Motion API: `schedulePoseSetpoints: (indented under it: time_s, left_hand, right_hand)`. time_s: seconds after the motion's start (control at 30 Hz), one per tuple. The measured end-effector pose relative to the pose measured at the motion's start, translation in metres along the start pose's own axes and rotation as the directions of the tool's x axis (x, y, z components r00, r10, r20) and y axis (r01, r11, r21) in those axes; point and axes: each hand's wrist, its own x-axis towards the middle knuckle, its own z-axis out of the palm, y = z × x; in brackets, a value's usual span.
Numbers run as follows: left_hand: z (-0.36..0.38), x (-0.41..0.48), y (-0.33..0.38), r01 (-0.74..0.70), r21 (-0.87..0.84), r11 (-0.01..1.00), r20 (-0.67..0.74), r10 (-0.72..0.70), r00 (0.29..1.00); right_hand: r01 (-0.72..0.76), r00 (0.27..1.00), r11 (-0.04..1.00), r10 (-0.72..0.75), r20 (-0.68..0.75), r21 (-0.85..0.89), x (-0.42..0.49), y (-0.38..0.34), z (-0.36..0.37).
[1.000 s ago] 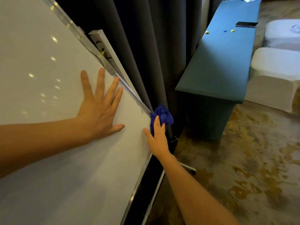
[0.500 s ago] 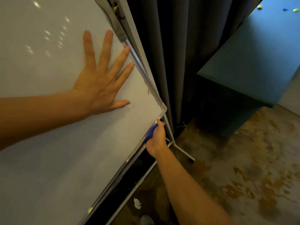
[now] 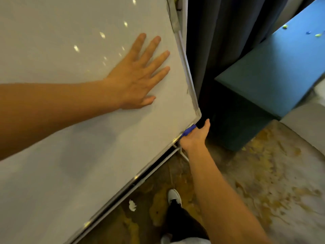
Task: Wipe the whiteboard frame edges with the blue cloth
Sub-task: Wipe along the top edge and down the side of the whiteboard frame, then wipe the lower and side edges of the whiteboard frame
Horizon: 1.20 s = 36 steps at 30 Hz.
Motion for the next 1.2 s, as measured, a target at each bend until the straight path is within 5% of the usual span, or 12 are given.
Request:
schedulePoseSetpoints:
  time_s: [0.27, 0.4, 0.5, 0.53, 0.6, 0.7, 0.77, 0.8, 0.83, 0.93, 1.1, 1.2]
  left_hand:
    - [-0.021, -0.098, 0.048, 0.102, -0.175, 0.979, 0.178, -0.071, 0.982]
    - [-0.039, -0.185, 0.098, 0.073, -0.433, 0.899, 0.16, -0.003, 0.987]
    - [-0.04, -0.239, 0.16, 0.168, -0.664, 0.729, 0.203, -0.041, 0.978]
    - [-0.043, -0.245, 0.185, 0.269, -0.741, 0.615, 0.264, -0.101, 0.959]
    - [-0.058, -0.24, 0.232, 0.507, -0.832, 0.226, 0.471, -0.195, 0.86]
    - [-0.073, -0.212, 0.294, 0.701, -0.494, -0.514, 0.854, -0.139, 0.501]
    - [-0.073, -0.185, 0.313, 0.496, -0.087, -0.864, 0.97, 0.04, 0.239]
    - [-0.068, -0.17, 0.316, 0.253, 0.12, -0.96, 0.97, 0.168, 0.177]
    - [-0.061, -0.154, 0.317, -0.041, 0.29, -0.956, 0.946, 0.279, 0.167]
    - [-0.037, -0.114, 0.307, -0.662, 0.432, -0.613, 0.898, 0.361, 0.252]
    - [-0.021, -0.011, 0.293, -0.832, 0.327, -0.448, 0.94, 0.244, 0.239]
    - [-0.022, 0.03, 0.292, -0.893, 0.235, -0.383, 0.97, 0.145, 0.194]
  right_hand:
    - [-0.37, 0.906, 0.887, 0.41, 0.105, -0.276, -0.093, 0.107, -0.042]
    - [-0.29, 0.945, 0.947, 0.307, 0.115, -0.141, -0.063, 0.039, -0.041]
    - [-0.192, 0.97, 0.957, 0.219, 0.105, -0.219, -0.056, 0.013, -0.023]
    - [-0.176, 0.973, 0.945, 0.209, 0.095, -0.274, -0.057, 0.009, -0.019]
    - [-0.203, 0.971, 0.894, 0.236, 0.035, -0.399, -0.057, 0.005, -0.017]
    - [-0.303, 0.942, 0.799, 0.332, -0.04, -0.52, -0.056, 0.005, -0.02]
    - [-0.355, 0.919, 0.754, 0.391, -0.058, -0.553, -0.052, 0.003, -0.02]
    - [-0.368, 0.907, 0.727, 0.418, -0.052, -0.58, -0.048, 0.001, -0.02]
    - [-0.367, 0.898, 0.687, 0.438, -0.045, -0.628, -0.044, -0.004, -0.018]
    - [-0.316, 0.875, 0.518, 0.483, -0.033, -0.795, -0.033, -0.022, -0.016]
    - [-0.201, 0.814, 0.318, 0.581, 0.023, -0.926, -0.009, -0.09, 0.002]
    - [0.391, 0.656, 0.092, 0.67, 0.347, -0.916, -0.008, -0.124, 0.037]
